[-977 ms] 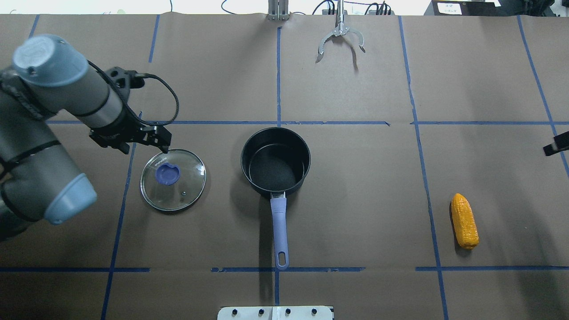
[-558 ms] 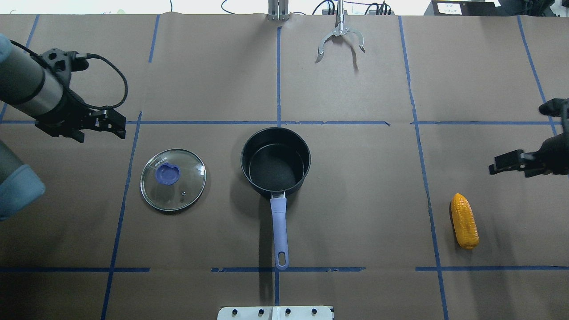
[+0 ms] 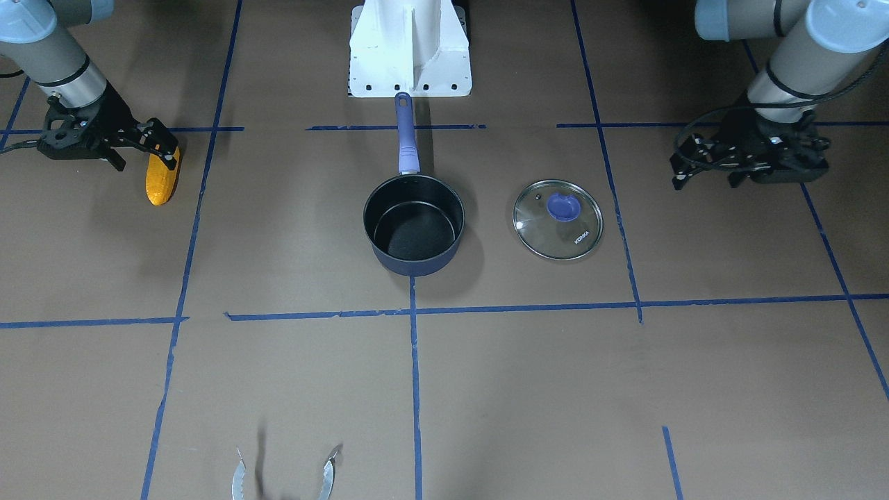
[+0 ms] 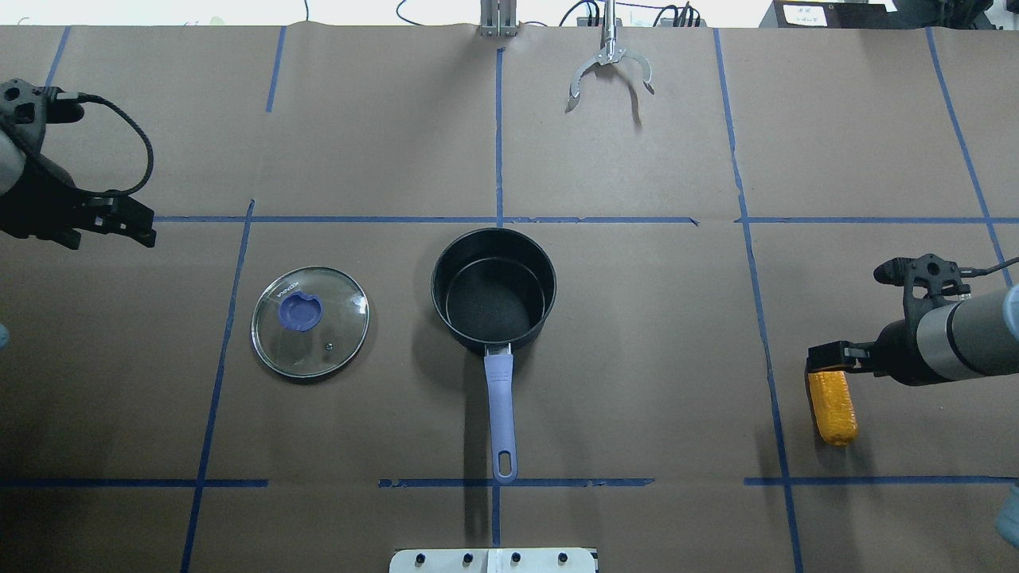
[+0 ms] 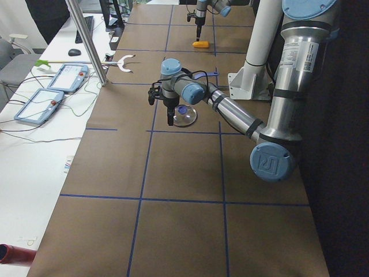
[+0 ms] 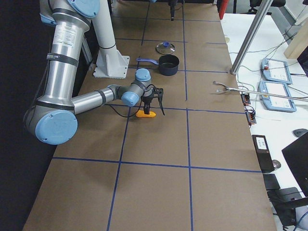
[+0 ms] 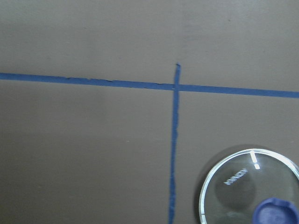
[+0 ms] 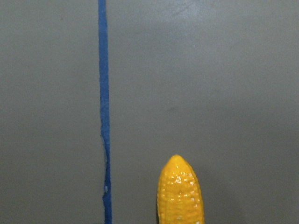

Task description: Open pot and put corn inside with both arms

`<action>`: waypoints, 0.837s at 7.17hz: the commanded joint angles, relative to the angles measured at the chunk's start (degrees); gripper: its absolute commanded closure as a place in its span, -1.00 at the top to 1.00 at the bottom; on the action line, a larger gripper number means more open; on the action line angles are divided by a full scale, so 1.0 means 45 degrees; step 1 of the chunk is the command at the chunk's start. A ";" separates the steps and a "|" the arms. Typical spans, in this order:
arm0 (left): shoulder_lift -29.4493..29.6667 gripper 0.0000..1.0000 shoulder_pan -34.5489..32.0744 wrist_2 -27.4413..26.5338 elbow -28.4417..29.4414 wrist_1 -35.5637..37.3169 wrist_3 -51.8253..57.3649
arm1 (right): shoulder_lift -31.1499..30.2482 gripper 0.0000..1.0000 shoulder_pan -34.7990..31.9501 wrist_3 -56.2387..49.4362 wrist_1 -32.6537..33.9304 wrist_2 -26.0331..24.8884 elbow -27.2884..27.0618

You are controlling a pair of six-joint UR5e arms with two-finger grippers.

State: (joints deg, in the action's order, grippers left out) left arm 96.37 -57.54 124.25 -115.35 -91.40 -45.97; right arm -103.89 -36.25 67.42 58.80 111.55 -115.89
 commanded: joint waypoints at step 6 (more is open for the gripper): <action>-0.1610 1.00 -0.1958 0.0709 -0.0284 0.0019 0.2755 | 0.0020 0.19 0.1024 -0.0042 -0.0040 -0.0180 0.0773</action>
State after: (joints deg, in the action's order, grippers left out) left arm 89.25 -65.99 127.27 -116.59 -91.35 -33.81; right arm -103.92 -31.89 67.21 58.62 110.83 -112.63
